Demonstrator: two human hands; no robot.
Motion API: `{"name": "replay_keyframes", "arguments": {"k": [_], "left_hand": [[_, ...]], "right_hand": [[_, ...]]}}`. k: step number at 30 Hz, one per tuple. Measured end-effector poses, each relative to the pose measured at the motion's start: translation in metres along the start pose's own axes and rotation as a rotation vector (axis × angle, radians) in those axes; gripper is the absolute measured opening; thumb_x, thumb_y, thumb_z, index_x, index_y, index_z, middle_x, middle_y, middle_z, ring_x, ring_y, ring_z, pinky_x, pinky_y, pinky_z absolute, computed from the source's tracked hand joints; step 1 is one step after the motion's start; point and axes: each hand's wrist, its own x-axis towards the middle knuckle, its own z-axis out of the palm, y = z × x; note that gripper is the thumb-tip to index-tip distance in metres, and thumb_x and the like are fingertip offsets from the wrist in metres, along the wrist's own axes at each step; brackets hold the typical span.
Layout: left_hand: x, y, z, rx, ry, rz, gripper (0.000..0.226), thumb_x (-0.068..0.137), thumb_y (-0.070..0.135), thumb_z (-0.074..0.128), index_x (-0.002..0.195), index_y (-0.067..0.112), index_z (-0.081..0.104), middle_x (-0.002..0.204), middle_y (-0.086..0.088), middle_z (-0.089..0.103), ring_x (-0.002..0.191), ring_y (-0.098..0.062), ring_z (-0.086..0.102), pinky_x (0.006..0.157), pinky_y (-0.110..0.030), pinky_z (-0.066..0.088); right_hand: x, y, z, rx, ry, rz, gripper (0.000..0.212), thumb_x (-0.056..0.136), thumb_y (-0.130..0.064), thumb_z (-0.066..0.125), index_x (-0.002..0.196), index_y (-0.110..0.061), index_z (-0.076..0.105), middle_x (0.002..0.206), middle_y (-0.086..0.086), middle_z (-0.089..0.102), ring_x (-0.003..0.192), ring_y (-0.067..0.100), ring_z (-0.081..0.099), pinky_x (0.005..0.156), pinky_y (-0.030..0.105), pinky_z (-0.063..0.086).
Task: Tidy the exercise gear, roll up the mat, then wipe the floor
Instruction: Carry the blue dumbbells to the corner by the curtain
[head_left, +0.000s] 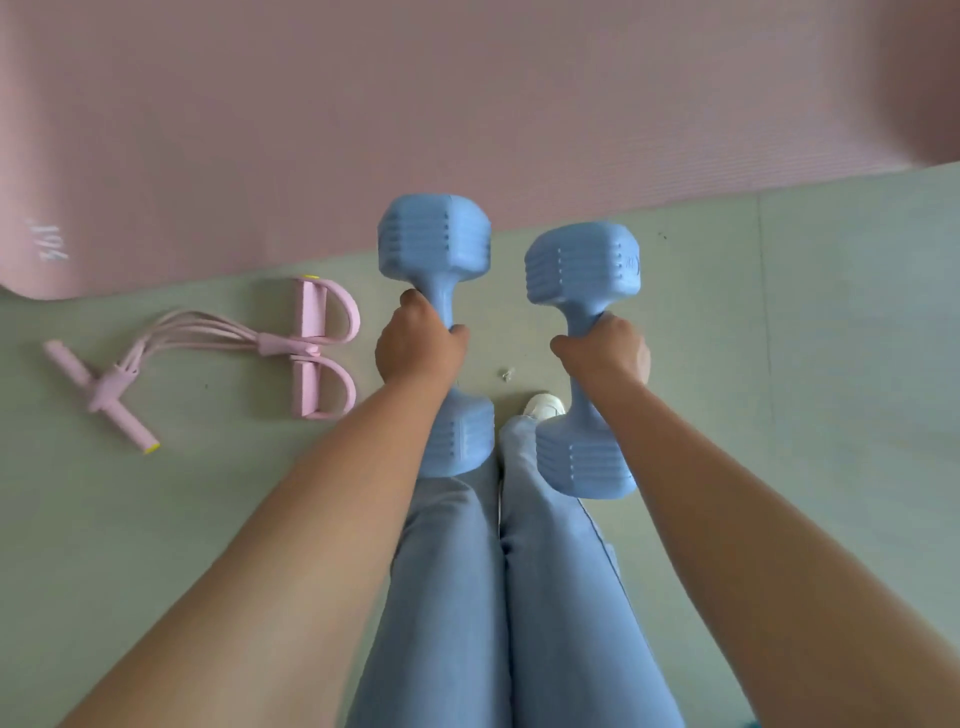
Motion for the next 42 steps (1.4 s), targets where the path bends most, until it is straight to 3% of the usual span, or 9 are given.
{"name": "replay_keyframes", "arguments": {"k": [7,9,12,18,27,35,42], "left_hand": [[-0.145,0.079,-0.075,0.200,-0.018,0.166,0.040,0.090,0.020,0.054,0.120,-0.003,0.043,0.122,-0.019,0.057,0.111,-0.036,0.056,0.083,-0.037,0.044],[-0.179,0.102,-0.084,0.261,-0.031,0.241,0.040,0.090,0.021,0.056,0.119,-0.003,0.044,0.120,-0.018,0.059,0.110,-0.036,0.057,0.078,-0.035,0.042],[-0.225,0.140,-0.087,0.374,-0.063,0.364,0.040,0.089,0.021,0.057,0.120,-0.002,0.044,0.119,-0.016,0.059,0.109,-0.035,0.058,0.072,-0.031,0.036],[-0.294,0.241,-0.058,0.654,-0.118,0.597,0.040,0.089,0.023,0.057,0.121,0.003,0.045,0.119,-0.013,0.060,0.110,-0.033,0.059,0.074,-0.030,0.039],[-0.398,0.482,0.033,0.827,-0.092,0.803,0.040,0.089,0.027,0.055,0.122,0.006,0.044,0.118,-0.011,0.061,0.109,-0.030,0.060,0.073,-0.029,0.039],[-0.451,0.692,0.124,0.882,-0.070,0.889,0.039,0.089,0.032,0.055,0.120,0.009,0.051,0.120,-0.009,0.061,0.114,-0.029,0.058,0.086,-0.032,0.045],[-0.465,0.920,0.198,1.073,-0.040,0.927,0.034,0.090,0.024,0.053,0.120,0.009,0.048,0.116,-0.006,0.062,0.110,-0.026,0.061,0.077,-0.027,0.044]], "right_hand": [[-0.131,0.041,-0.121,0.085,0.076,0.076,0.033,0.082,-0.014,0.053,0.057,-0.017,0.032,0.057,-0.003,0.038,0.054,0.019,0.042,0.043,0.020,0.025],[-0.156,0.059,-0.150,0.115,0.093,0.104,0.033,0.082,-0.015,0.053,0.057,-0.017,0.032,0.057,-0.003,0.038,0.051,0.016,0.040,0.043,0.020,0.025],[-0.186,0.094,-0.192,0.154,0.106,0.151,0.032,0.083,-0.016,0.053,0.058,-0.016,0.033,0.057,-0.003,0.038,0.048,0.012,0.035,0.043,0.020,0.025],[-0.211,0.190,-0.273,0.244,0.114,0.258,0.026,0.081,-0.015,0.053,0.061,-0.013,0.038,0.058,-0.002,0.036,0.051,0.014,0.036,0.044,0.020,0.024],[-0.178,0.380,-0.470,0.371,0.237,0.361,0.027,0.081,-0.015,0.051,0.060,-0.015,0.034,0.060,-0.001,0.034,0.051,0.014,0.033,0.045,0.020,0.022],[-0.101,0.505,-0.645,0.435,0.262,0.403,0.025,0.081,-0.015,0.051,0.062,-0.015,0.033,0.063,-0.002,0.035,0.052,0.013,0.033,0.046,0.021,0.022],[0.007,0.599,-0.824,0.344,0.267,0.427,0.029,0.080,-0.013,0.051,0.060,-0.015,0.030,0.059,-0.002,0.030,0.051,0.013,0.029,0.045,0.021,0.020]]}}
